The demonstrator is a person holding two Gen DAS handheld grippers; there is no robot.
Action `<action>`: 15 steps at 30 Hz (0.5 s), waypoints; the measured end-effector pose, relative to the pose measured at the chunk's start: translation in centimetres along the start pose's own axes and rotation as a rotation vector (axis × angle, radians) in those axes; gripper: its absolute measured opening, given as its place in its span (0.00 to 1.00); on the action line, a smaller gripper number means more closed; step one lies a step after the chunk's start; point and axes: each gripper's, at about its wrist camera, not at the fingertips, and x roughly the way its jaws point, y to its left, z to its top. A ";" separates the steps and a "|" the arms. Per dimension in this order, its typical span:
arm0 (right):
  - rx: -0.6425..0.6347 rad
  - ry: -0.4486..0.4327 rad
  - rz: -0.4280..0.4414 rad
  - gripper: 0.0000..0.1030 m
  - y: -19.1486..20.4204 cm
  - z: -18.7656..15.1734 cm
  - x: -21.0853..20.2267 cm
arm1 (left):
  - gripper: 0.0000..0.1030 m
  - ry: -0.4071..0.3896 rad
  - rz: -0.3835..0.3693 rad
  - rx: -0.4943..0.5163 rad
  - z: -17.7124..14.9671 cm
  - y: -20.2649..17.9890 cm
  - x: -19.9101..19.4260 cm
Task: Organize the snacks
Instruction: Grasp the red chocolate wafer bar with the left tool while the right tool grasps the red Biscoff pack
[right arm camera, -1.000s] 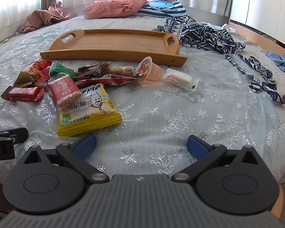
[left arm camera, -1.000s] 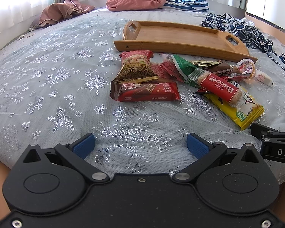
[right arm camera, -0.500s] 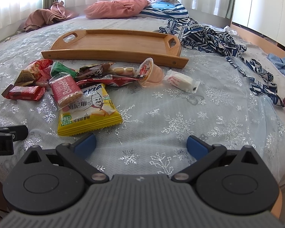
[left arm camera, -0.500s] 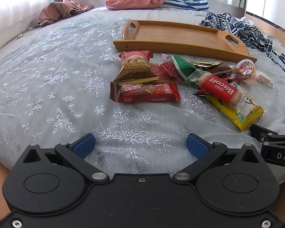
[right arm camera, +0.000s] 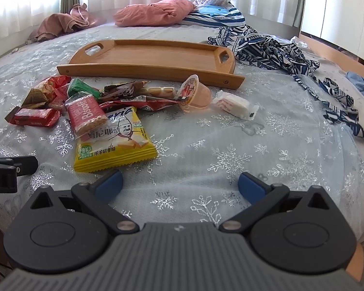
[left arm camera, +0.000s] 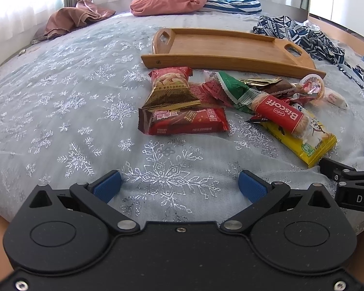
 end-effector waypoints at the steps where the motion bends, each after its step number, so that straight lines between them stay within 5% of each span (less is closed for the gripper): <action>1: -0.004 -0.003 0.002 1.00 0.0 0.0 0.0 | 1.00 -0.001 -0.004 0.001 0.1 0.1 0.0; 15: 0.012 -0.123 0.174 1.00 0.3 1.3 -2.2 | 1.00 -0.227 -0.096 -0.061 2.8 1.8 -2.3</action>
